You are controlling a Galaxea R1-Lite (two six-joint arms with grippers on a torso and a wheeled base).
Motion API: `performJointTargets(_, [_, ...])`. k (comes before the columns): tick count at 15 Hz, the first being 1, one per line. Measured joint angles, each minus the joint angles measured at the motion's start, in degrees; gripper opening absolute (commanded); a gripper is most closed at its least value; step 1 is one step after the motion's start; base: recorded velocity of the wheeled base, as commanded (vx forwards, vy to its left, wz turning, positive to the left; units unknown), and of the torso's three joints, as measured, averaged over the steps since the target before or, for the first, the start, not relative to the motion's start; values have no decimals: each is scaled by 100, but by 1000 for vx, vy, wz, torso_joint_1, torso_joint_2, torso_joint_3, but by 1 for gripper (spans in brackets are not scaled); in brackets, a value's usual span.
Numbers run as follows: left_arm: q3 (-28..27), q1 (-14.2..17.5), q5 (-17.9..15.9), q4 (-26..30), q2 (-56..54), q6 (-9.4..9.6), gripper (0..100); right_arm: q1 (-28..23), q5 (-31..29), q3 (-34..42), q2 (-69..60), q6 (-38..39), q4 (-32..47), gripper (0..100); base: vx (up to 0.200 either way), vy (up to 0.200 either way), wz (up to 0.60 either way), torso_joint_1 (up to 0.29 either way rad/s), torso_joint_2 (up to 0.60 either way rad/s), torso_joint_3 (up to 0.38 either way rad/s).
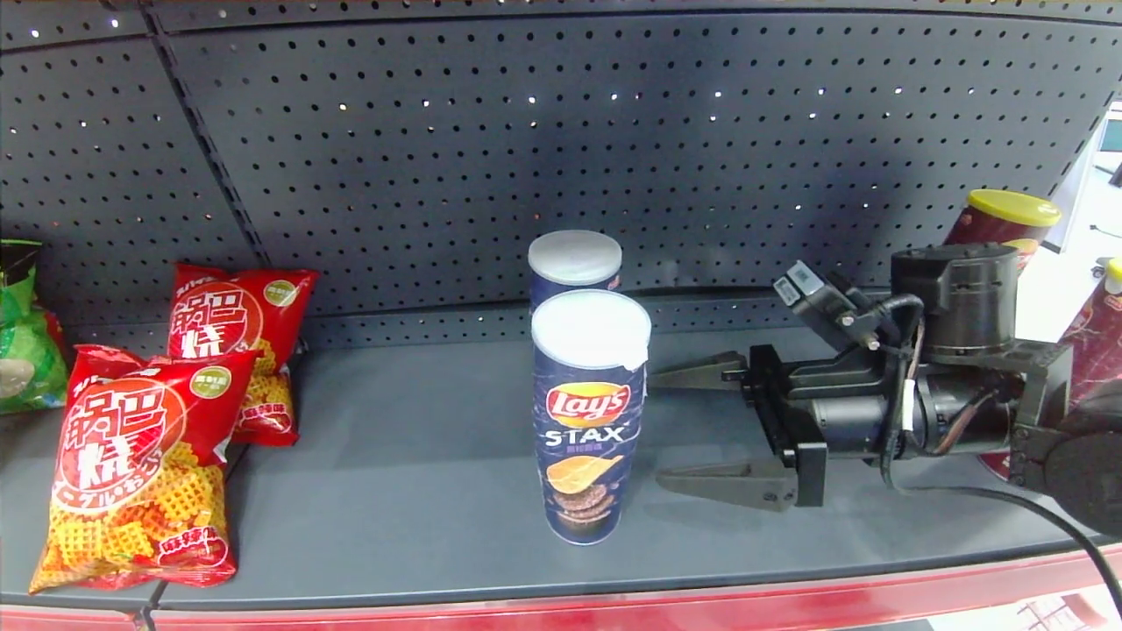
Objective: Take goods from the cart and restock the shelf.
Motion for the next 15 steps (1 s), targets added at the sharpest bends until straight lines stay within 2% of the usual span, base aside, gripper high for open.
performJointTargets(6, [0, 0, 0, 0, 0, 0, 100, 460, -57, -422, 391, -20, -17, 100, 0, 0, 0, 0, 0, 0])
performJointTargets(8, [0, -2, 1, 0, 0, 0, 100, 599, -299, -477, 521, -5, -222, 100, 0, 0, 0, 0, 0, 0])
performJointTargets(15, [0, -2, 0, 0, 0, 0, 100, 852, -306, -634, 816, 63, -280, 100, 0, 0, 0, 0, 0, 0])
